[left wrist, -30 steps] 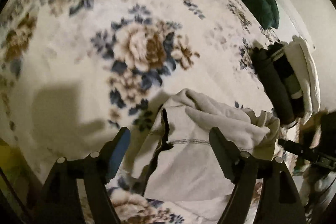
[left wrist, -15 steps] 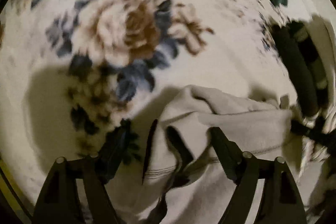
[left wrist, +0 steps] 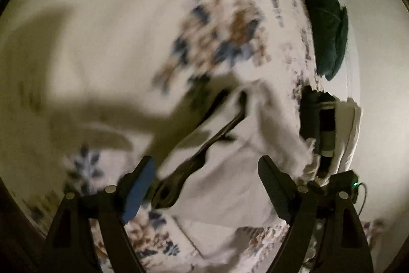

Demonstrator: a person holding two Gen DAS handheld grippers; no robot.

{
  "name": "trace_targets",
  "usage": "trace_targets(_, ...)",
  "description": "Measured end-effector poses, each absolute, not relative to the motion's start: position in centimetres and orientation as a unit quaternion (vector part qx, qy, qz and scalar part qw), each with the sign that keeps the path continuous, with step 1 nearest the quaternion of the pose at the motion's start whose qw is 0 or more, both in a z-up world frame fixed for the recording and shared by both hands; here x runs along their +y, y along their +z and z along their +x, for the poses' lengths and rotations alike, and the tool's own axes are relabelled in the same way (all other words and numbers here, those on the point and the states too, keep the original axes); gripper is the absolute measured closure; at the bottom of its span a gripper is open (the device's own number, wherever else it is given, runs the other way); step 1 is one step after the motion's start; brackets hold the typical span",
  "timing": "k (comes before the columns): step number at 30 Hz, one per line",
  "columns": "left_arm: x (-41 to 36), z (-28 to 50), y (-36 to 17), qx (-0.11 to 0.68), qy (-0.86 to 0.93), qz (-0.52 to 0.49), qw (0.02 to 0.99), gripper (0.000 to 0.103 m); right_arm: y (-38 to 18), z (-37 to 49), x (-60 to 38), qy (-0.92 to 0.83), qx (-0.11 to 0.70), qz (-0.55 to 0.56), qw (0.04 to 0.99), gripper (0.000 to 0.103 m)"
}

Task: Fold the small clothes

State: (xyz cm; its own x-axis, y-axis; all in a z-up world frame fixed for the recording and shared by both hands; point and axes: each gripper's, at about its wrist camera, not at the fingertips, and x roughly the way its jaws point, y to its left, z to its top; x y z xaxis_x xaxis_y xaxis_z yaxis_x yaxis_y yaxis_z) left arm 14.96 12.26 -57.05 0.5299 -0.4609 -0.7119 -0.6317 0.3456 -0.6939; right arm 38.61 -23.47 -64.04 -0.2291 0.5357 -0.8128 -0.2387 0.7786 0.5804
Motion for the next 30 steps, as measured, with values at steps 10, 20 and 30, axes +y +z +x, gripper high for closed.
trace_targets(10, 9.0, 17.9, -59.0, 0.489, 0.056, -0.555, 0.670, 0.020, -71.4, 36.8, -22.4, 0.331, 0.748, 0.198, 0.540, 0.003)
trace_targets(20, 7.7, 18.4, -54.2, 0.463, 0.040, -0.507, 0.726, 0.080, -69.6, 35.2, -23.5, 0.302, 0.724, 0.256, 0.566, 0.056)
trace_targets(30, 9.6, 19.2, -49.7, 0.464, 0.002, -0.489, 0.739, 0.081, -64.4, 34.1, -22.9, 0.302, 0.698, 0.280, 0.586, 0.059)
